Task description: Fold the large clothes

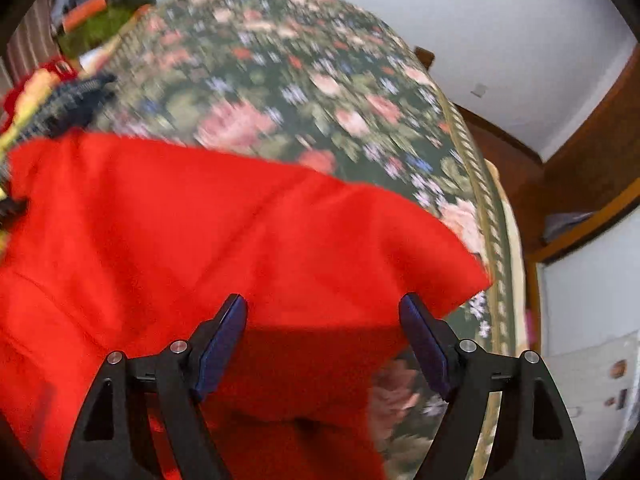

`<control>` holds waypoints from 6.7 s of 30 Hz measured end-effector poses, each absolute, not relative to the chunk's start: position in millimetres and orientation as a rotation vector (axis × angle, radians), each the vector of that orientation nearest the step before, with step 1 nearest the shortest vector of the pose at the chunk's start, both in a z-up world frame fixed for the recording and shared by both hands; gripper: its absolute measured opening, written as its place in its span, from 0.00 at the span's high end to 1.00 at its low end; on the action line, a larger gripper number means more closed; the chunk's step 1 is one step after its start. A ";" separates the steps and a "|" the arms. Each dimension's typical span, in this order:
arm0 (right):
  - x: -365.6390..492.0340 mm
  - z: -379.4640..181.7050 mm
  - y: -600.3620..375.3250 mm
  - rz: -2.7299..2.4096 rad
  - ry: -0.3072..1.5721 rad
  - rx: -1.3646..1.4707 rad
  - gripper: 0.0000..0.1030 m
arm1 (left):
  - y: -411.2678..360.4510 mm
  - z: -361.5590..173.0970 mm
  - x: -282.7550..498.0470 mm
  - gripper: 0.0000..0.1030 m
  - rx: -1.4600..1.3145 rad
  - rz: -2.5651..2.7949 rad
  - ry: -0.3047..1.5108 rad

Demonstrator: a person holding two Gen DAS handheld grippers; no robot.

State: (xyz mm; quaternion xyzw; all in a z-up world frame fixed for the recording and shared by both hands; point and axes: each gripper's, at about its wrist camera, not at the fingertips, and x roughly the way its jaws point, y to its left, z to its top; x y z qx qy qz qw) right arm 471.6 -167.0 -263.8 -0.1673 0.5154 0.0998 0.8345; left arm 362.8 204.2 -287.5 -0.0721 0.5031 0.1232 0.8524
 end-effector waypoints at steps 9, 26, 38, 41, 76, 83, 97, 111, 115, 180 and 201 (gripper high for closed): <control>464.8 -266.4 -237.0 0.188 1.143 -0.158 0.09 | 258.1 -301.2 316.4 0.26 -0.148 0.428 1.099; 460.3 -255.3 -261.4 0.354 1.214 0.302 0.09 | 261.3 -320.6 315.6 0.14 -0.850 -0.095 1.061; 507.0 -285.0 -243.4 0.428 1.227 0.453 0.12 | 245.8 -318.4 384.9 0.13 -0.791 -0.126 1.058; 514.3 -285.9 -225.4 0.403 1.220 0.350 0.42 | 236.2 -312.9 387.8 0.29 -0.707 -0.079 1.042; 648.1 -272.8 -200.8 0.252 0.974 -0.017 0.84 | 210.5 -267.1 528.0 0.63 -0.340 -0.034 0.925; 628.1 -260.8 -201.0 0.062 0.904 -0.241 0.14 | 219.5 -257.6 507.4 0.21 -0.176 0.123 0.961; 473.0 -208.3 -253.8 0.339 1.095 0.120 0.13 | 238.1 -255.9 341.0 0.21 -0.249 -0.008 1.103; 336.1 -252.0 -256.4 0.368 1.144 0.091 0.27 | 215.2 -299.2 259.7 0.56 -0.527 -0.114 1.111; 328.7 -247.3 -245.1 0.392 1.118 0.054 0.64 | 193.5 -279.3 256.9 0.95 -0.440 -0.103 1.087; 618.9 -195.0 -206.1 0.276 0.870 0.013 0.90 | 228.8 -197.0 557.4 0.85 -0.343 0.003 1.021; 551.8 -232.4 -149.5 0.371 1.036 -0.258 0.90 | 147.3 -226.5 467.1 0.21 -0.031 -0.057 1.070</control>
